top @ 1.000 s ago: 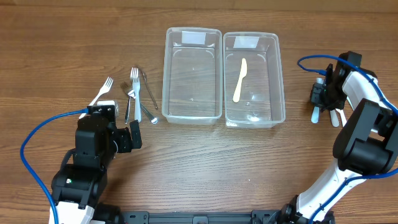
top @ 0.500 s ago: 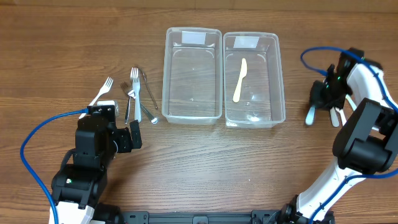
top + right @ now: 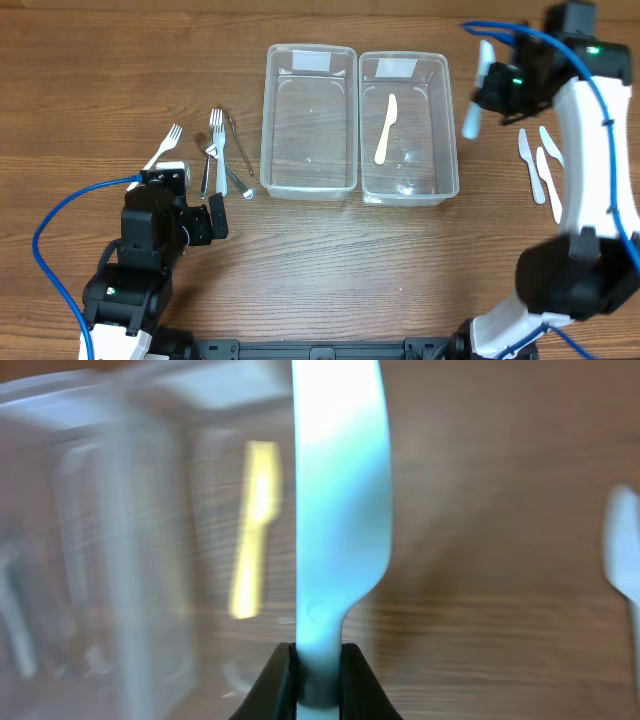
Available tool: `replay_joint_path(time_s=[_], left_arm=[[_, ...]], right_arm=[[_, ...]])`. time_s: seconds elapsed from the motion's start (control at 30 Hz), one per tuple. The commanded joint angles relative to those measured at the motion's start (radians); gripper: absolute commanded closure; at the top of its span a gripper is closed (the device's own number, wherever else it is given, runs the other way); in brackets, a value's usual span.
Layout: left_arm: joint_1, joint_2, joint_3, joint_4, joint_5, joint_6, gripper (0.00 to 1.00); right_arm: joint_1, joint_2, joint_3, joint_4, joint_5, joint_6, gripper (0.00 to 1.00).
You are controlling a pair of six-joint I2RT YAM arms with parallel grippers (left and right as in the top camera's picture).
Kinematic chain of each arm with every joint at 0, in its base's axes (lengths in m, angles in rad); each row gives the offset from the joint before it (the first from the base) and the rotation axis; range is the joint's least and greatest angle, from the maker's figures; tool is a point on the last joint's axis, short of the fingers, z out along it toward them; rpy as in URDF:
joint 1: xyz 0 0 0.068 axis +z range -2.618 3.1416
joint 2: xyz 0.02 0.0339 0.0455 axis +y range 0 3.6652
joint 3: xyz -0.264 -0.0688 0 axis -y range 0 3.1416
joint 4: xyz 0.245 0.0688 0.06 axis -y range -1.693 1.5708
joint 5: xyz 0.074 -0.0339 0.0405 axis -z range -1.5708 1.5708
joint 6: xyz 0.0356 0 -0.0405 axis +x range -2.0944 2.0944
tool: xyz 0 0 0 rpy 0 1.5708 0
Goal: Pack container
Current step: 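Place the light-blue knife into the right container and release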
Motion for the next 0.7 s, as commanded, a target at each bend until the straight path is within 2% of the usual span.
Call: replay_joint_path(time_s=[0.0, 0.13, 0.3, 0.4, 0.43, 0.47, 0.57, 0.6, 0.67], left_arm=[[0.004, 0.002, 0.027, 0.001, -0.003, 0.019, 0.00], [0.004, 0.002, 0.027, 0.002, -0.003, 0.019, 0.00], [0.004, 0.002, 0.027, 0.001, -0.003, 0.019, 0.00], [0.004, 0.002, 0.027, 0.002, -0.003, 0.019, 0.00], [0.004, 0.002, 0.027, 0.002, -0.003, 0.019, 0.00], [0.004, 0.002, 0.027, 0.002, -0.003, 0.019, 0.00], [0.004, 0.002, 0.027, 0.001, -0.003, 0.019, 0.00], [0.004, 0.002, 0.027, 0.002, -0.003, 0.019, 0.00], [0.004, 0.002, 0.027, 0.002, -0.003, 0.019, 0.00]], right_arm=[[0.132, -0.033, 0.012, 0.005, 0.072, 0.005, 0.96], [0.211, -0.016, -0.093, 0.096, 0.108, 0.014, 0.96], [0.230, -0.014, -0.329, 0.279, 0.108, 0.036, 0.96], [0.230, -0.014, -0.411, 0.325, 0.108, 0.041, 0.94], [0.231, -0.014, -0.418, 0.324, 0.108, 0.038, 0.88], [0.231, -0.014, -0.418, 0.310, 0.108, 0.023, 0.77], [0.230, -0.025, -0.402, 0.283, 0.108, -0.029, 0.64], [0.227, -0.029, -0.395, 0.283, 0.112, -0.031, 0.54], [0.218, -0.045, -0.370, 0.290, 0.140, -0.031, 0.42]])
